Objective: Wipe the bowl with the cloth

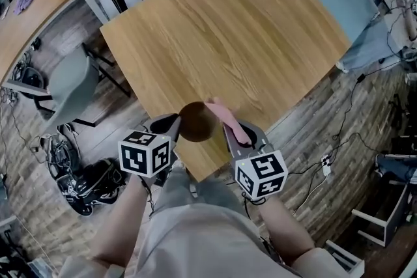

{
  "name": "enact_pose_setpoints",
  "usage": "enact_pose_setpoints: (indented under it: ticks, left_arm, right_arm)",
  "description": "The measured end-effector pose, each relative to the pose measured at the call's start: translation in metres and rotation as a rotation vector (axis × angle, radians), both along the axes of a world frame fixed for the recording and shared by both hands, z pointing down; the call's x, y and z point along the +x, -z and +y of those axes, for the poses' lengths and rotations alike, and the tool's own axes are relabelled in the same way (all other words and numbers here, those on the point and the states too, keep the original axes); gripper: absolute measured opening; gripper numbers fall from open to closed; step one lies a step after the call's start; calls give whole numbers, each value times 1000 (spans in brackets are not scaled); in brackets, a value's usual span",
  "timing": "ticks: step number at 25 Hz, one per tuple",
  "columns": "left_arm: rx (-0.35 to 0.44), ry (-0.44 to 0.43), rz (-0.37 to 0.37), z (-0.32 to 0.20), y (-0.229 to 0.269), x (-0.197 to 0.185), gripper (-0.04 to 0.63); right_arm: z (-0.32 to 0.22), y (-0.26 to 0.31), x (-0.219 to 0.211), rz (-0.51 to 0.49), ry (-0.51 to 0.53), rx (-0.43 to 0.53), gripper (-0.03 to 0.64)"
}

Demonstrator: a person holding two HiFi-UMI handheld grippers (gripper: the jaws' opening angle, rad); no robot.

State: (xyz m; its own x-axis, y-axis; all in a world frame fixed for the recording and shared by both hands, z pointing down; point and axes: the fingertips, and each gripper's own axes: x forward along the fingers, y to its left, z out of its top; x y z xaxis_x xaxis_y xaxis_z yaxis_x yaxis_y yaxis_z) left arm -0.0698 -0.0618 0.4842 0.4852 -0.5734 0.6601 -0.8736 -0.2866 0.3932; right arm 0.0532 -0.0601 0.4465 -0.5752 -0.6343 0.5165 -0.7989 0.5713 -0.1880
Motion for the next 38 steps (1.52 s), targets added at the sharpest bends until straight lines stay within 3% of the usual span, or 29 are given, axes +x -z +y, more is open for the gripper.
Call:
enact_pose_setpoints:
  ticks: [8,30,38]
  left_arm:
    - [-48,68,50,-26,-27,-13,9]
    - [-195,65,88,-59,-108,-29,11]
    - [-247,84,72,-59,-132,-40,12]
  right_arm:
    - [-1,-16,-21,24,39,-43,28]
    - [-24,-58,-45,26,7,-152,28]
    - [-17,-70,-44,16,-17,-190,28]
